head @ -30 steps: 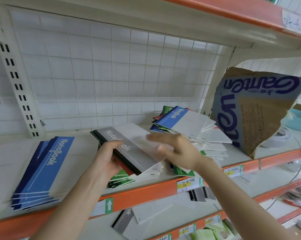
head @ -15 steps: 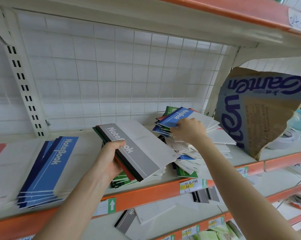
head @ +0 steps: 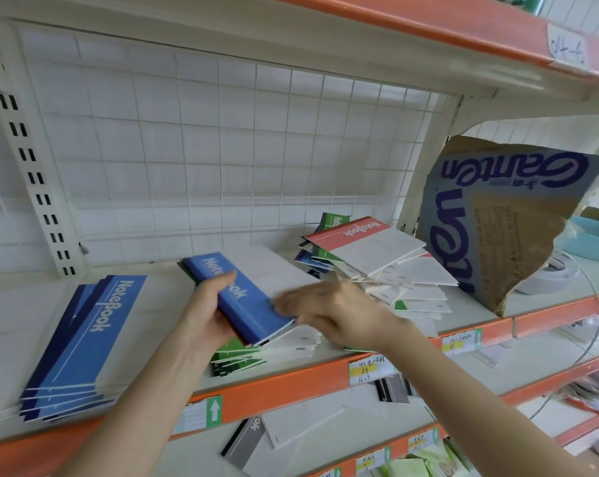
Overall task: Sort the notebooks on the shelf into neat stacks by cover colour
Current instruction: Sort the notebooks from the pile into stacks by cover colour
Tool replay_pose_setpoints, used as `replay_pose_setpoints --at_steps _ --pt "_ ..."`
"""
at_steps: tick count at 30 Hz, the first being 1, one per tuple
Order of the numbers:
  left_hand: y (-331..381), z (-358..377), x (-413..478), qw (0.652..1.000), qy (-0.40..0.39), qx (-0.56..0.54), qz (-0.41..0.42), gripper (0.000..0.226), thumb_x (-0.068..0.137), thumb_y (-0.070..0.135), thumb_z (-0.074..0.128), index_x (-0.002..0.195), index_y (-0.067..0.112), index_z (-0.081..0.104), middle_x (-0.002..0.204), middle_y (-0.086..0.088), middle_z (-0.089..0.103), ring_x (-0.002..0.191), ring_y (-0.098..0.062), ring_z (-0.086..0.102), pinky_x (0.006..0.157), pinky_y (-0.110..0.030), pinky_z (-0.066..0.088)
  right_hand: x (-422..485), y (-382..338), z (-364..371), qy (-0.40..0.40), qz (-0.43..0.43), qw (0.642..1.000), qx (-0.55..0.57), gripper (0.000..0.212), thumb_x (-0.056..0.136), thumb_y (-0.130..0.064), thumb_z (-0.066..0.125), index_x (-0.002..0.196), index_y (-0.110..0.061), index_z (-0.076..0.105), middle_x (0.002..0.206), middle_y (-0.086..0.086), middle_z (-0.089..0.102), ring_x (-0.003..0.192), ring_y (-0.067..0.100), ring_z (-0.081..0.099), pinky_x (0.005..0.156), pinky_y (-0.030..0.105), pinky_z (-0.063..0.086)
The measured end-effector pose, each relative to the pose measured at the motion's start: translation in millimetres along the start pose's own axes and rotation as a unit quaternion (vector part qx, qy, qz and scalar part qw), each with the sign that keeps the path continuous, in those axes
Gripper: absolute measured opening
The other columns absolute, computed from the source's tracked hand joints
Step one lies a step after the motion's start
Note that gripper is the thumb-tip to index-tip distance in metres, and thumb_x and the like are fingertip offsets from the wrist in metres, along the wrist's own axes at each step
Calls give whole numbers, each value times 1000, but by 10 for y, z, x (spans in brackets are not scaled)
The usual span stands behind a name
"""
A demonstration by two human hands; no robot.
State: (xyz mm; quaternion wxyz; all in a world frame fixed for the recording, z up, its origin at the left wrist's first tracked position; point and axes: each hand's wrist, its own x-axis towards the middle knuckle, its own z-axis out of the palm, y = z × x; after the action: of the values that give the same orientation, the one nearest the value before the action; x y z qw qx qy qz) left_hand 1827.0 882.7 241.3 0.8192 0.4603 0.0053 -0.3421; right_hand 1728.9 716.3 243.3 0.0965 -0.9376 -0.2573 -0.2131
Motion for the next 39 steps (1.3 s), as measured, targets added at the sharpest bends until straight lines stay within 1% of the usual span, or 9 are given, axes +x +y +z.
replay_pose_setpoints --at_steps 3,6,9,11,24,30,32,35,39 --pt "-26 -59 -13 999 6 40 3 22 95 12 47 116 7 51 92 -12 63 77 -27 59 62 -41 44 1 -17 -19 -24 44 997 67 48 93 -45 43 109 -9 69 117 4 67 112 15 60 93 29 48" --pt "-23 -81 -35 998 12 57 11 18 94 13 49 112 10 53 88 -8 63 76 -24 61 59 -39 44 49 187 -157 56 202 978 -9 39 91 -39 45 113 -13 66 116 4 66 103 18 61 86 29 48" --pt "-21 -85 -47 998 13 57 19 20 94 13 50 114 11 53 88 -8 65 77 -24 62 59 -38 45 98 487 -289 -1 430 896 -109 34 96 -34 41 119 -15 58 117 3 62 98 23 59 78 28 46" --pt "-19 -85 -63 998 13 56 20 20 94 13 50 113 11 53 88 -8 65 76 -24 62 59 -38 45 82 643 -266 -70 480 863 -143 36 96 -40 38 107 -13 59 106 6 65 84 21 57 72 28 45" --pt "-23 -64 -118 998 -2 60 21 19 94 15 49 113 13 53 90 -7 65 78 -24 62 60 -36 45 76 627 -363 -96 482 844 -216 30 97 -31 38 84 -12 57 79 3 55 66 19 47 50 23 30" --pt "-24 -65 -155 998 -6 57 20 21 95 15 48 115 13 52 91 -7 65 79 -24 62 61 -37 46 99 543 -262 -132 439 830 -317 27 98 -16 39 120 -4 48 101 11 62 88 26 59 67 28 42" --pt "-7 -81 -165 998 -5 56 16 21 95 16 47 115 12 52 90 -8 64 79 -24 61 61 -38 46 78 508 -292 -124 442 831 -315 24 97 -13 38 117 -4 48 88 10 59 77 24 56 63 27 40" --pt "22 -80 -165 999 -4 48 13 22 97 21 46 115 11 52 91 -9 64 79 -24 61 61 -39 45 4 383 -367 -100 419 852 -298 8 94 -6 38 96 -8 46 64 4 42 56 23 43 55 28 31" --pt "22 -45 -139 999 -13 44 8 31 97 33 46 118 11 53 93 -10 64 80 -24 61 63 -39 45 -170 212 -271 6 261 953 -156 38 90 -18 31 104 -2 63 83 16 68 72 35 63 58 32 41"
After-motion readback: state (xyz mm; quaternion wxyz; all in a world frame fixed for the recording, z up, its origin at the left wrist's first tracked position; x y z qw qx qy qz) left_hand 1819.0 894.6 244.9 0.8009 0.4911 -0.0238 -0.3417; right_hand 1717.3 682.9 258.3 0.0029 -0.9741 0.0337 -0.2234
